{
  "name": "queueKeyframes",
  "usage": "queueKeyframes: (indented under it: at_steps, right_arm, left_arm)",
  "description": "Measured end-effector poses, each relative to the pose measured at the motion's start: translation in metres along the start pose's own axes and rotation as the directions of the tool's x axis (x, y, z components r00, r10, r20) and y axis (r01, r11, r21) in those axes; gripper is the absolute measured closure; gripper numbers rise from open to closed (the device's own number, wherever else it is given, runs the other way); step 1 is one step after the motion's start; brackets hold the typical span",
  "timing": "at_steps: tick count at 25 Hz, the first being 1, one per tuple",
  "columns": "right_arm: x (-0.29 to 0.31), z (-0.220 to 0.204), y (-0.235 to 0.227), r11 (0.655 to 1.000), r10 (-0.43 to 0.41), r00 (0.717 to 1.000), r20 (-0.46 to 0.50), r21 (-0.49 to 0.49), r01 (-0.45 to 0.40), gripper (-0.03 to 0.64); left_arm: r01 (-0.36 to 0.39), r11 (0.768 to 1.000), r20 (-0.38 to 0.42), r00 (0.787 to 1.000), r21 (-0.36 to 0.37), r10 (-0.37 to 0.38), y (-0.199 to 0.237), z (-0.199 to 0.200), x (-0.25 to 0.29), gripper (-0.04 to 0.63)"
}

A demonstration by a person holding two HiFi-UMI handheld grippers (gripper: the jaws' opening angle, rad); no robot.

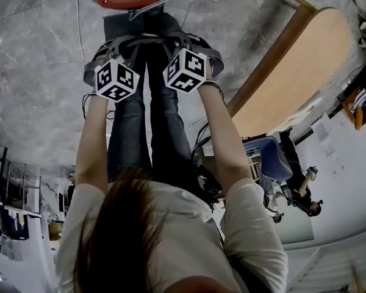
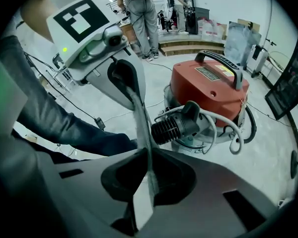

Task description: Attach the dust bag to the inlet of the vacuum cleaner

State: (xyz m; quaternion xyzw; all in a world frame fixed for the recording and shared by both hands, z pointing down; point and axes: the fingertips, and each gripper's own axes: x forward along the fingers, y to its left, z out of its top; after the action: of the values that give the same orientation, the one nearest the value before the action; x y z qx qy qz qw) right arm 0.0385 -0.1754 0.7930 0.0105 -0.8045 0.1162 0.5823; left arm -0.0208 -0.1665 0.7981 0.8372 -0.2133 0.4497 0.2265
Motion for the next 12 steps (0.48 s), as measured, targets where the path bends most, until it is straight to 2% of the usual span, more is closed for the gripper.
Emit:
queueKeyframes:
  at_steps: [7,12]
  right_arm:
    - [0.0034,-0.0083,-0.0049,0.998,-0.063,0.998,0.0,-0.028,0.063,0.588]
    - [0.0089,-0.0074,-0.0088,0.996,-0.085,0.996,0.015,-0.01,0.086,0.588]
  left_arm:
    - [-0.024,0.999,0.006,1.0,-0.043,0.024,-0.0046,0.0001,0.0093,0.568]
    - [-0.034,0.998,0.003,0.999,-0.047,0.035,-0.0001,-0.002,0.0125,0.568]
